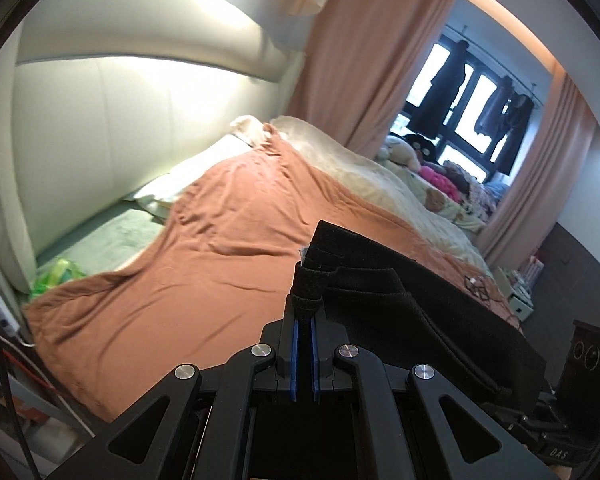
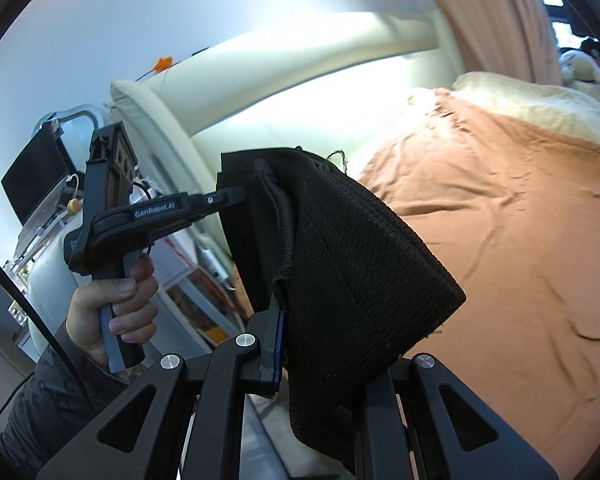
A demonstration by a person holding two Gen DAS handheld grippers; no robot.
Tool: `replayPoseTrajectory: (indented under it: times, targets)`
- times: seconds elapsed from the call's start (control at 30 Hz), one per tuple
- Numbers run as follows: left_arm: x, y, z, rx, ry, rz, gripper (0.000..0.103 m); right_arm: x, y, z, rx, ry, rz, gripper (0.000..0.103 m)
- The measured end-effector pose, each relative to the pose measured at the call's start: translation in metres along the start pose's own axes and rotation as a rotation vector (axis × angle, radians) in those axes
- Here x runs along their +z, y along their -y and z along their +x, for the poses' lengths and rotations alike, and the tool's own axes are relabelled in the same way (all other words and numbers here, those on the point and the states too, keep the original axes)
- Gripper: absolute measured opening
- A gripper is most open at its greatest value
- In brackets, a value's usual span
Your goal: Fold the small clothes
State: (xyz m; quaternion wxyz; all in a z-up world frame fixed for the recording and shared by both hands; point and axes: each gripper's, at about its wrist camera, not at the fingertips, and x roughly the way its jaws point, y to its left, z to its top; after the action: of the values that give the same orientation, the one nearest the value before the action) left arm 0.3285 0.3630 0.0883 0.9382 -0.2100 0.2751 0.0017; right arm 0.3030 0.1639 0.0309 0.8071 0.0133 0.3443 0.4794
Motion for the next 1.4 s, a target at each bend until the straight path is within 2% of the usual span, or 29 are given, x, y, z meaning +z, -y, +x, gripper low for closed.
replayPoseTrajectory:
  times: [0.1, 0.17, 0.33, 0.43, 0.63, 0.83, 1.0, 1.13, 1.17, 1.2, 1.27, 1.33, 1.4]
  targets:
    - [0.005, -0.02, -0.002, 0.04, 0.003, -0.012, 0.004, 0.008, 0.002, 0.024, 0.03, -0.028, -0.002, 0.008]
    - [0.007, -0.031, -0.002, 0.072, 0.001, -0.018, 0.004, 0.025, 0.016, 0.046, 0.045, -0.041, 0.003, 0.008]
    - [0.009, -0.058, 0.02, 0.144, -0.028, -0.018, 0.004, 0.029, 0.041, 0.083, 0.085, -0.077, 0.043, 0.008]
    - [0.01, -0.071, 0.055, 0.201, -0.072, 0.003, 0.004, 0.031, 0.075, 0.116, 0.068, -0.115, 0.075, 0.008]
    - [0.015, -0.097, 0.131, 0.202, -0.132, -0.025, 0.004, 0.037, 0.149, 0.154, 0.051, -0.165, 0.132, 0.008]
    - [0.017, -0.108, 0.2, 0.218, -0.198, -0.003, 0.004, 0.045, 0.215, 0.181, 0.042, -0.186, 0.158, 0.008]
    - [0.016, -0.117, 0.248, 0.242, -0.24, 0.006, 0.004, 0.042, 0.25, 0.208, 0.021, -0.204, 0.159, 0.008]
    - [0.011, -0.122, 0.279, 0.266, -0.264, -0.02, 0.005, 0.04, 0.277, 0.226, -0.06, -0.231, 0.193, 0.01]
    - [0.008, -0.124, 0.286, 0.278, -0.274, -0.034, 0.009, 0.039, 0.28, 0.234, -0.093, -0.248, 0.198, 0.014]
    - [0.005, -0.126, 0.293, 0.305, -0.292, -0.041, 0.02, 0.036, 0.279, 0.247, -0.146, -0.277, 0.2, 0.018]
    - [-0.001, -0.131, 0.299, 0.37, -0.312, -0.044, 0.032, 0.029, 0.287, 0.26, -0.23, -0.318, 0.226, 0.041]
    - [-0.005, -0.135, 0.299, 0.397, -0.318, -0.043, 0.033, 0.026, 0.297, 0.258, -0.264, -0.316, 0.254, 0.043]
    - [-0.009, -0.137, 0.294, 0.375, -0.331, -0.046, 0.033, 0.026, 0.299, 0.254, -0.277, -0.313, 0.258, 0.043]
